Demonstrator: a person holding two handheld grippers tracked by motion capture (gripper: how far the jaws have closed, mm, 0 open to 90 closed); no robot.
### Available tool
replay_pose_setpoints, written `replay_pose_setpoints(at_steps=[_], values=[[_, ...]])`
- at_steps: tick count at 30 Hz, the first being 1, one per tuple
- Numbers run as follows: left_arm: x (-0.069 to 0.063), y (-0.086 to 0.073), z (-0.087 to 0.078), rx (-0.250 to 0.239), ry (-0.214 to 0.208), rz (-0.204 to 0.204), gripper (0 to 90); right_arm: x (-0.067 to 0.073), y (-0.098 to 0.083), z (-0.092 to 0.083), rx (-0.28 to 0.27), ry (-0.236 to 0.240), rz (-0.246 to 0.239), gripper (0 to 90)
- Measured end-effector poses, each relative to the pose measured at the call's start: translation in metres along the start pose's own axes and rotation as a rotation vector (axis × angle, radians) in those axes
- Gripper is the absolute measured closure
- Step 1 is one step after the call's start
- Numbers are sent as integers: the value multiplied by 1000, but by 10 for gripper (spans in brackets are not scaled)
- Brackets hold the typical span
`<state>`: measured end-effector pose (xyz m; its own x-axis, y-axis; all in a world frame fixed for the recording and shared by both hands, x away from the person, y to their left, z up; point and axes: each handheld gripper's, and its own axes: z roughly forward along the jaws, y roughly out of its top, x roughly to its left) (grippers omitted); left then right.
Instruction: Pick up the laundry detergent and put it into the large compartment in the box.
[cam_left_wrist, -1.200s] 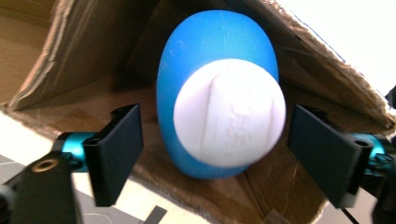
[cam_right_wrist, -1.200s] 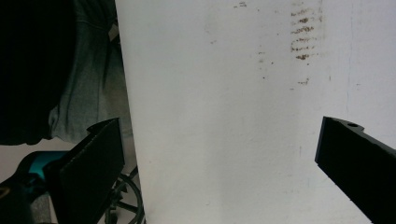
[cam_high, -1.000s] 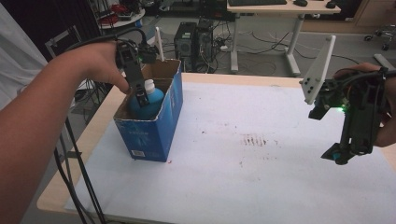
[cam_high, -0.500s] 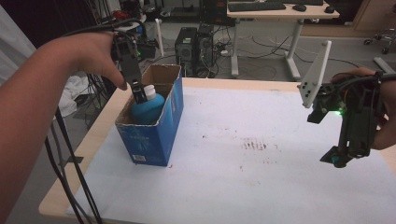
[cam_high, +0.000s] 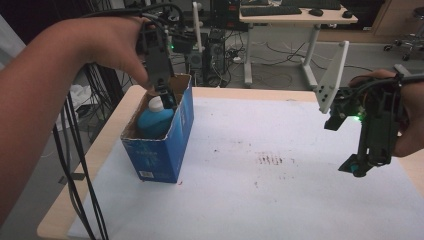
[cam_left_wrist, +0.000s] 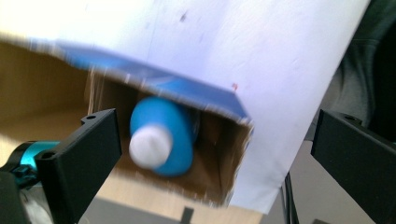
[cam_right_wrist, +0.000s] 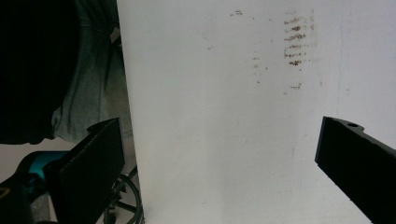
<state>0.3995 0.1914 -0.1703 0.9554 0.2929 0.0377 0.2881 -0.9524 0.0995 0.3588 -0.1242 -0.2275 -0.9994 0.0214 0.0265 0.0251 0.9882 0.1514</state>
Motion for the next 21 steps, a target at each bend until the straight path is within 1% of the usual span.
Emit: replay_pose_setpoints(at_steps=[1, 2, 3, 4, 6, 8, 10, 12, 15, 19, 21], values=[[-3, 6, 1, -4, -4, 31, 17, 0, 1, 0, -1, 3, -2, 8], [-5, 11, 3, -4, -12, 51, 17, 0, 2, 1, 3, 0, -3, 8], [-5, 11, 3, -4, -12, 51, 17, 0, 2, 1, 3, 0, -3, 8], [-9, 19, 8, 15, -8, 76, 17, 0, 2, 1, 5, 3, -3, 8], [-10, 27, 14, 33, -6, 97, 17, -2, 3, 3, 8, 9, -8, 8], [-13, 35, 20, 27, -11, 113, 17, -3, 4, 4, 17, 13, -2, 8], [-15, 40, 26, 27, -28, 136, 17, -4, 5, 6, 17, 22, -4, 8], [-17, 46, 32, 27, -30, 148, 17, -5, 7, 7, 21, 27, -8, 8], [-18, 53, 42, 18, -45, 166, 17, -6, 10, 9, 24, 34, -15, 8], [-19, 61, 54, 31, -55, 178, 17, -8, 12, 12, 37, 36, -22, 8], [-19, 65, 59, 31, -70, 185, 17, -10, 13, 13, 36, 37, -29, 8]])
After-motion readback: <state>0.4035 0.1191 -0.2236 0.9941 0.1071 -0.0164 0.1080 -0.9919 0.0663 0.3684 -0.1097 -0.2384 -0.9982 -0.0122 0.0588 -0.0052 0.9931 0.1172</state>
